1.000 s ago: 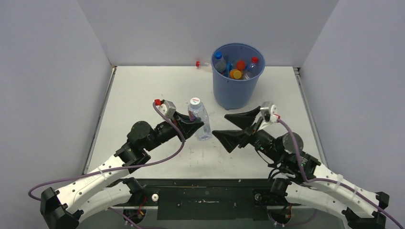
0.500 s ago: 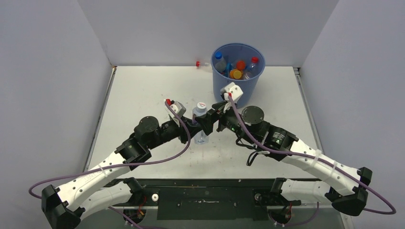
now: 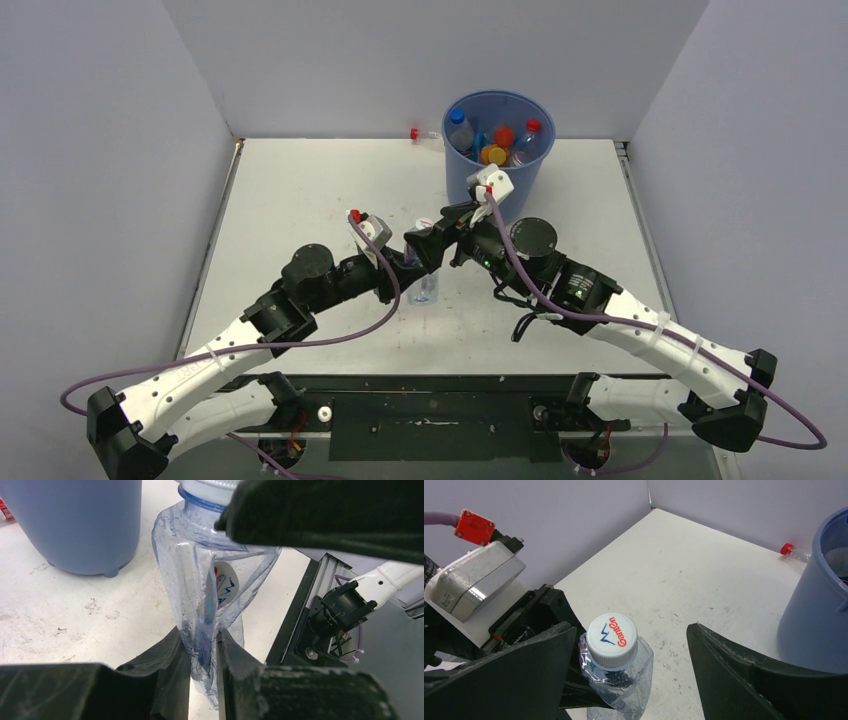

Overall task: Put the plastic bottles in the bin
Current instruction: Place the plastic bottle in the trash bin.

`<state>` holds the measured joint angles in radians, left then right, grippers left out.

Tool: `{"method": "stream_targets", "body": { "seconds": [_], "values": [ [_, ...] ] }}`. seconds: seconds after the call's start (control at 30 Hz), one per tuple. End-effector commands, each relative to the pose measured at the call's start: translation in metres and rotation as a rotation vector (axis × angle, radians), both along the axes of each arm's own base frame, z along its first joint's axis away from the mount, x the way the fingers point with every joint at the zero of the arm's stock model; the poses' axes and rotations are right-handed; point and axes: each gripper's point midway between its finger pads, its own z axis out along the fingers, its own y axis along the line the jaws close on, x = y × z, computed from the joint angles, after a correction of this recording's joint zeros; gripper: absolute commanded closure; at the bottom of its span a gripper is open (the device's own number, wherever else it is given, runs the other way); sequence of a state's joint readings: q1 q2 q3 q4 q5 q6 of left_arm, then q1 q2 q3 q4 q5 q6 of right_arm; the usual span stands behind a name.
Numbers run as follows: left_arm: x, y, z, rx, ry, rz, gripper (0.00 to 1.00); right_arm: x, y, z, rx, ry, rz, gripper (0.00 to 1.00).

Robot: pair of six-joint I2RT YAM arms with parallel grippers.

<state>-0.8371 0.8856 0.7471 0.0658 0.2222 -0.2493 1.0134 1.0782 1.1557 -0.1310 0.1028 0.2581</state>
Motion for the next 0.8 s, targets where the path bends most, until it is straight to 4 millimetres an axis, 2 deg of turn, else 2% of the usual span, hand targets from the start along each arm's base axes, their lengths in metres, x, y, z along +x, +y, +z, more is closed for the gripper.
{"method": "stream_targets", "body": {
  "seconds": [0.0,0.13,0.27,0.33,0.37,0.4,0.47,0.53,0.63,0.67,0.7,0.77],
  "values": [
    [-0.004,-0.002,0.027,-0.045,-0.064,-0.023,1.0,0.002,0.003,0.036,0.11,-0.037,0.015,0.22],
    [-0.004,0.0,0.031,-0.054,-0.074,-0.018,1.0,0.006,0.01,0.024,0.085,-0.002,0.03,0.5],
    [-0.003,0.001,0.034,-0.057,-0.083,-0.007,1.0,0.006,0.014,0.019,0.064,0.022,0.052,0.67],
    [0.0,0.003,0.036,-0.061,-0.088,0.013,1.0,0.007,0.013,0.02,0.057,0.024,0.048,0.88],
    [0.001,0.005,0.036,-0.063,-0.09,0.024,0.92,0.009,0.01,0.022,0.054,0.022,0.037,0.94],
    [0.003,0.007,0.038,-0.067,-0.094,0.043,0.64,0.012,0.006,0.027,0.051,0.009,0.02,0.95],
    [0.01,0.016,0.04,-0.087,-0.093,0.109,0.01,0.024,-0.01,0.043,0.058,-0.027,-0.057,0.95],
    [0.014,0.029,0.044,-0.121,-0.11,0.177,0.04,0.038,-0.035,0.071,0.084,-0.089,-0.17,0.95],
    [0.019,0.05,0.052,-0.183,-0.155,0.276,0.04,0.056,-0.084,0.114,0.144,-0.225,-0.416,0.95],
    [0.021,0.057,0.053,-0.199,-0.166,0.311,0.04,0.06,-0.101,0.135,0.206,-0.294,-0.497,0.95],
    [0.023,0.063,0.053,-0.212,-0.171,0.343,0.04,0.063,-0.115,0.148,0.249,-0.339,-0.565,0.95],
    [0.026,0.072,0.05,-0.225,-0.174,0.388,0.04,0.075,-0.13,0.162,0.285,-0.42,-0.643,0.95]
  ]
}}
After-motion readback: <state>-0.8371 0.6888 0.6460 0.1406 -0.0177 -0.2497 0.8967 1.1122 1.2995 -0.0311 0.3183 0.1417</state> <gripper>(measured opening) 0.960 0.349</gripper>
